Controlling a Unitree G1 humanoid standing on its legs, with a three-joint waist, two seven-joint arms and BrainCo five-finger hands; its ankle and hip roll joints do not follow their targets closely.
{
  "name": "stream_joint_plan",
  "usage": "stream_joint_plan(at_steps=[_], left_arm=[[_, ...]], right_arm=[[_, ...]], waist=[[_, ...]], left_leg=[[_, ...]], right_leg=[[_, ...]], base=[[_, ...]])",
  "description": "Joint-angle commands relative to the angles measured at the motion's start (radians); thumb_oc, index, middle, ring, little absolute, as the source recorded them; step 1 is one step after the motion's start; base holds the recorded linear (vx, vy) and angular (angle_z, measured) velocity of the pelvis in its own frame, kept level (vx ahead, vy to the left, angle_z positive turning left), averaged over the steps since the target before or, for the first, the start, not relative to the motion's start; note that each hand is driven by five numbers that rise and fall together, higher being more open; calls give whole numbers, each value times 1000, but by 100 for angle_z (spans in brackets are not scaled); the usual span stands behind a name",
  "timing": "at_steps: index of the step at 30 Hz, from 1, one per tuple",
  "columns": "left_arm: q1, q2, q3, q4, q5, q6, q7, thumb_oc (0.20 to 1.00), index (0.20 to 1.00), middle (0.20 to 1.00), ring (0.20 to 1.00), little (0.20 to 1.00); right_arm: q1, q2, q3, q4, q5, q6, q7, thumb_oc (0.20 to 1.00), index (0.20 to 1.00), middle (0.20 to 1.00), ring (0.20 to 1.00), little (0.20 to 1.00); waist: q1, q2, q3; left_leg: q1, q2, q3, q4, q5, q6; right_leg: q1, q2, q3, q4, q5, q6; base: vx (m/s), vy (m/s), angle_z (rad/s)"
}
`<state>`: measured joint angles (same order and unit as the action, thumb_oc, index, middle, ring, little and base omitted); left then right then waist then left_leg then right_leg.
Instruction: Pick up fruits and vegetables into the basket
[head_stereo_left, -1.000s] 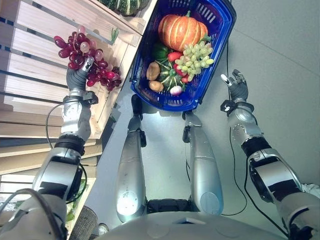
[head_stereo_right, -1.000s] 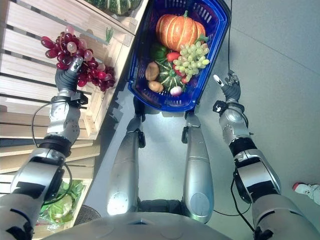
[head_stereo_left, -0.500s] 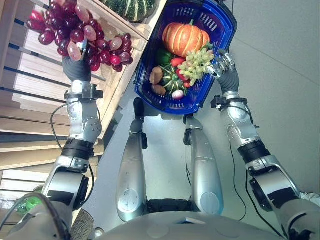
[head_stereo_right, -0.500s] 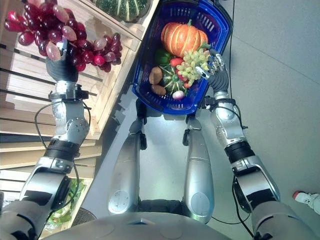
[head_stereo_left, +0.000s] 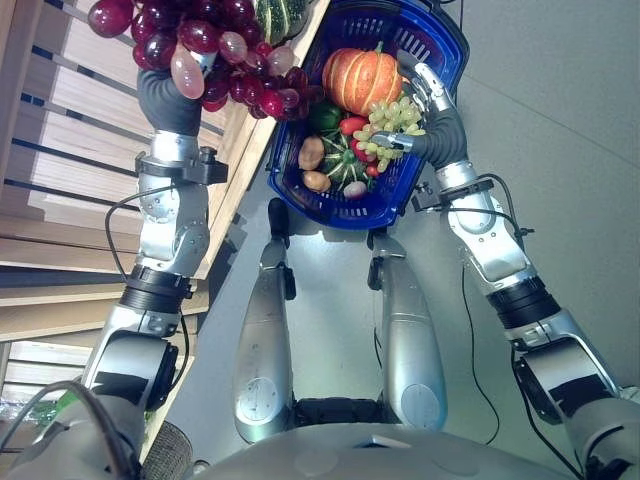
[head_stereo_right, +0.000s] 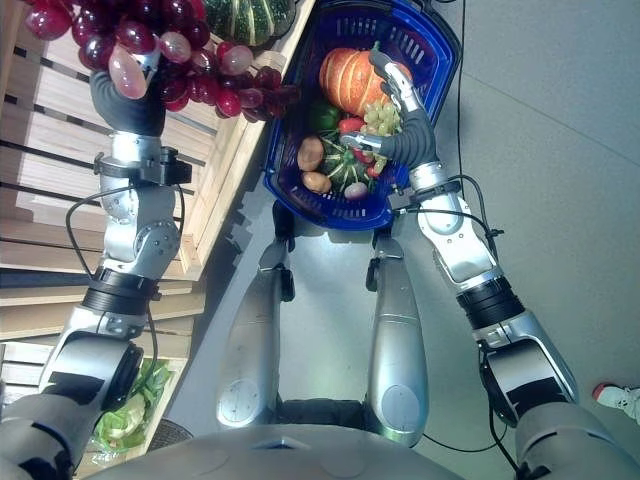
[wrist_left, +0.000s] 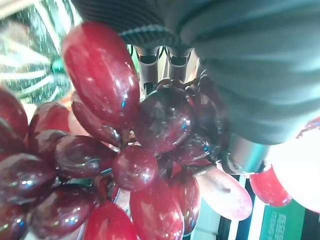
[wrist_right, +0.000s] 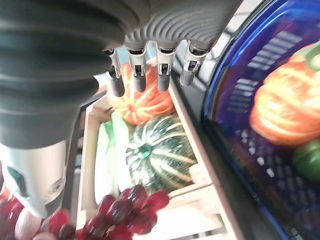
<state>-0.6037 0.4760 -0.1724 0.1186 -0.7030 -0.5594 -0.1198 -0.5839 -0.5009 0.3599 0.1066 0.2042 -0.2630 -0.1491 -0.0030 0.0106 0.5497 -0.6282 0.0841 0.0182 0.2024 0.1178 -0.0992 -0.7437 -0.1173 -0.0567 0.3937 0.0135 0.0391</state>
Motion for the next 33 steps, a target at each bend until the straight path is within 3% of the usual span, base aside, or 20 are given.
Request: stream_joint_plan(at_steps=[1,13,21,33], left_arm=[[-63,17,-4,-126,37,-33,-27,200,200,200,200,200],[-119,5,-92,-207,16,33,-94,200,200,200,200,200],[-147,-8,-133,-241,5,40,-143,200,200,200,200,200],[-161,-12,-156,-283,-17,26,-186,200,200,200,200,200]], right_arm=[[-40,-12,26,-122,-32,-35,26,1000,1000,1000,1000,1000],[-130,12,89,-221,40,16,66,1000,1000,1000,1000,1000],[-159,40,134,-227,153,70,107,1000,1000,1000,1000,1000],[-173,51,176,-232,188,112,122,1000,1000,1000,1000,1000]], waist=[[-14,23,-30],[-11,21,-30],[-6,17,-30],[-1,8,-30]], left_leg=[[-4,-94,25,57,-108,56],[0,-95,31,64,-113,60],[3,-98,30,61,-112,61],[11,-100,26,50,-106,64]], right_leg=[[98,40,-94,-6,-108,-4],[103,38,-95,-14,-100,-7],[108,38,-98,-24,-94,-9],[115,42,-104,-32,-87,-11]], base=[[0,0,0],[0,0,0],[0,0,0],[0,0,0]])
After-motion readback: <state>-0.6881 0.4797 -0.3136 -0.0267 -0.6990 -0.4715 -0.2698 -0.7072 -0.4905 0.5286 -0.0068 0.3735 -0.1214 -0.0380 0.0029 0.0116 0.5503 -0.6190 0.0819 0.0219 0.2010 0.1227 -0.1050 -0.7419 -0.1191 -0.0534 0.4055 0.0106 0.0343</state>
